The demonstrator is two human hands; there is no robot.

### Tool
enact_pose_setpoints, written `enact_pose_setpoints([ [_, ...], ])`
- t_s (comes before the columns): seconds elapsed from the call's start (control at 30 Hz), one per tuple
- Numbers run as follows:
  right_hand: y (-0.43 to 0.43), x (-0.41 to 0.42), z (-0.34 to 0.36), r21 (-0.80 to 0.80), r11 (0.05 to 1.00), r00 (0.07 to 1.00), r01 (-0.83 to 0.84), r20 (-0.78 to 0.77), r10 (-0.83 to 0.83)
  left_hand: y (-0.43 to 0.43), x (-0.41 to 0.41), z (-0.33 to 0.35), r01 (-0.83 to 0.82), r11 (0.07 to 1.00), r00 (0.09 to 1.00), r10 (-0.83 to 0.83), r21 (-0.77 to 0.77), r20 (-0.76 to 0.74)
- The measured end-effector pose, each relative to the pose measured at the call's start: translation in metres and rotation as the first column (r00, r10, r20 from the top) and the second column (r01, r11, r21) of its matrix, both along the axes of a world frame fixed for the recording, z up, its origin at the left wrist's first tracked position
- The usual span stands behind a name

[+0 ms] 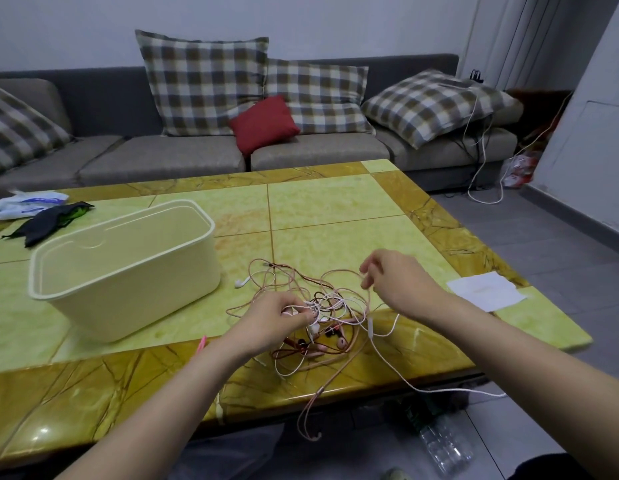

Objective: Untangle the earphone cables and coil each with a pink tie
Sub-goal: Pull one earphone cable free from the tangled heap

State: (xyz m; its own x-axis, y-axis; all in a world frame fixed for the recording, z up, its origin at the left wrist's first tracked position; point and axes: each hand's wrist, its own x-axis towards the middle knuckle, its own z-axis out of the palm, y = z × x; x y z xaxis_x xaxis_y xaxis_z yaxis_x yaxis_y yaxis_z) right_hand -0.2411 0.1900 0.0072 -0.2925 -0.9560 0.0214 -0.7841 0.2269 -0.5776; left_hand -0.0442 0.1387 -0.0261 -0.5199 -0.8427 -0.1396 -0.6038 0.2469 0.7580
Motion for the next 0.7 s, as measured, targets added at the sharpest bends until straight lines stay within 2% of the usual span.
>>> enact_pose_setpoints([
  [0.07,0.005,0.002,-0.008,0.214,0.976,0.962,-0.045,-0.254,0.100,-0.001,0.000,-0.001,0.013,1.000,1.000,-0.013,-0.005,0.001],
  [0.1,0.007,0.005,-0.011,0.240,0.968,0.942,-0.073,-0.302,0.146,0.000,-0.001,0.000,0.021,1.000,1.000,-0.021,-0.008,-0.003],
  [0.23,0.012,0.026,-0.014,0.018,0.959,0.940,-0.282,-0.192,0.280,0.000,-0.003,-0.001,0.042,0.999,0.999,-0.042,-0.018,0.012],
  [0.3,0.010,0.033,-0.016,0.000,0.947,0.932,-0.321,-0.179,0.316,-0.001,-0.003,-0.002,0.049,0.999,0.999,-0.049,-0.014,0.017],
  [0.53,0.006,0.045,-0.018,0.088,0.949,0.927,-0.302,-0.206,0.314,0.002,-0.002,0.002,0.060,0.998,0.998,-0.060,-0.028,-0.008],
  [0.7,0.004,0.042,-0.012,-0.006,0.961,0.949,-0.276,-0.157,0.272,0.003,0.000,-0.004,-0.011,0.999,0.999,0.010,-0.035,-0.033],
])
